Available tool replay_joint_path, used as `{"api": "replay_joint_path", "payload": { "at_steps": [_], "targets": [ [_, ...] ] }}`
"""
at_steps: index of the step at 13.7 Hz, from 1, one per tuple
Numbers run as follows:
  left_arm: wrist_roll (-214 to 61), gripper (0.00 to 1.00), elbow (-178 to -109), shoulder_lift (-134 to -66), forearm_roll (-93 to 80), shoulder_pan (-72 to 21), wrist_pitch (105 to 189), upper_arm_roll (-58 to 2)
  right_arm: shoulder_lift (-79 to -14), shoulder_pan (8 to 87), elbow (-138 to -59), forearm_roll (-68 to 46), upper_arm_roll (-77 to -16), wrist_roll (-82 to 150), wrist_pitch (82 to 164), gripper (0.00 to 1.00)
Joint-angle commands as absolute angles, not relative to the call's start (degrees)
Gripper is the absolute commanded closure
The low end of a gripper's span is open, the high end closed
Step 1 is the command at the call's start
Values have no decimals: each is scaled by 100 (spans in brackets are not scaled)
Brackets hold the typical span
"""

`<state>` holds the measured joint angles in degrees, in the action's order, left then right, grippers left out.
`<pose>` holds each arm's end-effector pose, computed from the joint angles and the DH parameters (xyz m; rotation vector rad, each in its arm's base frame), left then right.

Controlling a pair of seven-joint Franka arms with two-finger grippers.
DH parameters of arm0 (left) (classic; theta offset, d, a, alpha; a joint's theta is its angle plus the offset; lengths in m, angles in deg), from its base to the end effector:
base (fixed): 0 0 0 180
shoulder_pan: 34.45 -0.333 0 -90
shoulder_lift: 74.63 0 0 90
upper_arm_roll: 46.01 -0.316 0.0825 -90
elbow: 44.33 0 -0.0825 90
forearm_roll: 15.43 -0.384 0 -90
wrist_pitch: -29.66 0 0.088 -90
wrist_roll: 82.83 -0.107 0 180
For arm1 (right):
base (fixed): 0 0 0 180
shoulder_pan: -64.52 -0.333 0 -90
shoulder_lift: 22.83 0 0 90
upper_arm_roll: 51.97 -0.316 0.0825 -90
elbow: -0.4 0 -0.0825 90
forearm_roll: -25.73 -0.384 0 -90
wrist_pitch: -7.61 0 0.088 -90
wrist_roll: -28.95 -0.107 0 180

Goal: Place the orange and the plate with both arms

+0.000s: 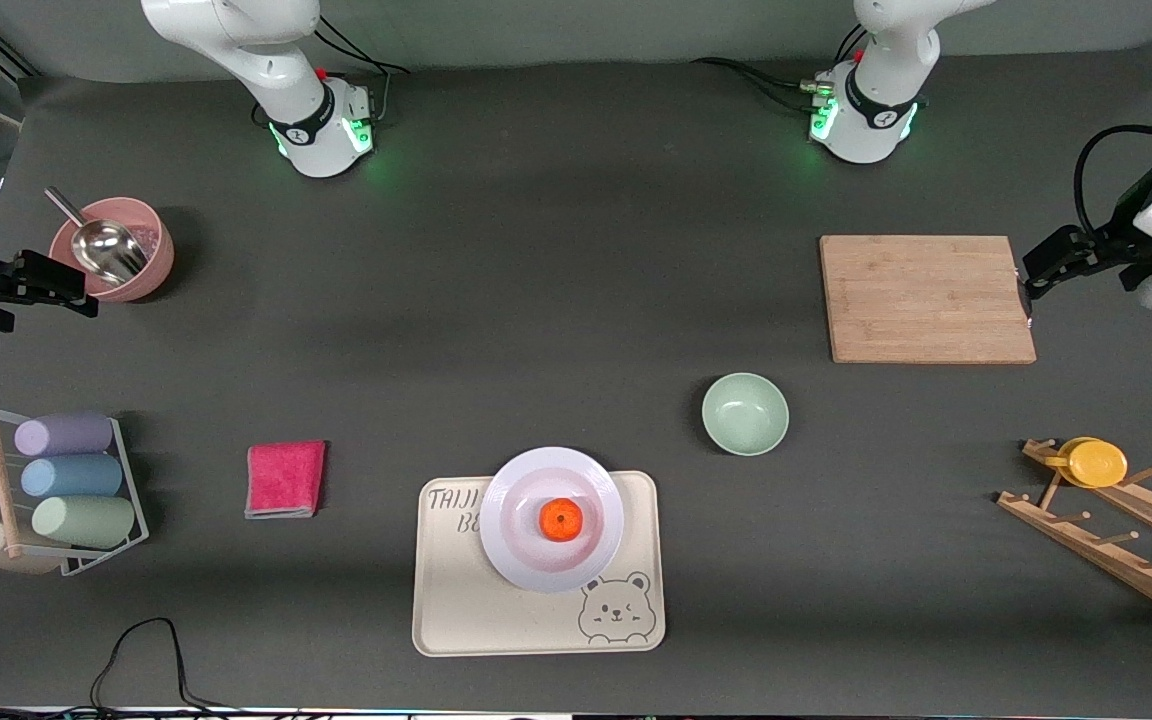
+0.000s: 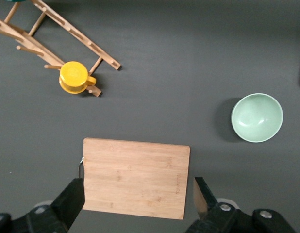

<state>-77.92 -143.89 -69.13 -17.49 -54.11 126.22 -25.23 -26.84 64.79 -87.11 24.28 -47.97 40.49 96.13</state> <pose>0.5348 -0.0154 0.6042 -3.0716 -0.0977 -0.0629 0.5714 -0.0385 0.6034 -3.1070 -0.1974 0.0761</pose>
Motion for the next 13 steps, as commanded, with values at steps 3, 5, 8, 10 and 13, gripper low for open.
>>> {"api": "replay_joint_path", "payload": {
  "at_steps": [3, 5, 8, 10, 13],
  "targets": [
    [-7826, 0, -14268, -6821, -1640, -5457, 12493, -2597, -2581, 6531, -8845, 2582, -4854, 3932, 9743, 0],
    [-7826, 0, -14268, -6821, -1639, -5448, 12519, -2633, -2590, 6522, -8872, 2582, -4845, 3897, 9743, 0],
    [-7826, 0, -14268, -6812, -1631, -5440, 12519, -2624, -2582, 6504, -8872, 2617, -4854, 3880, 9743, 0],
    [-7826, 0, -14259, -6804, -1631, -5431, 12502, -2615, -2582, 6504, -8872, 2617, -4854, 3845, 9735, 0],
    [-7826, 0, -14259, -6812, -1631, -5431, 12502, -2615, -2582, 6496, -8872, 2617, -4863, 3748, 9726, 0]
  ]
}}
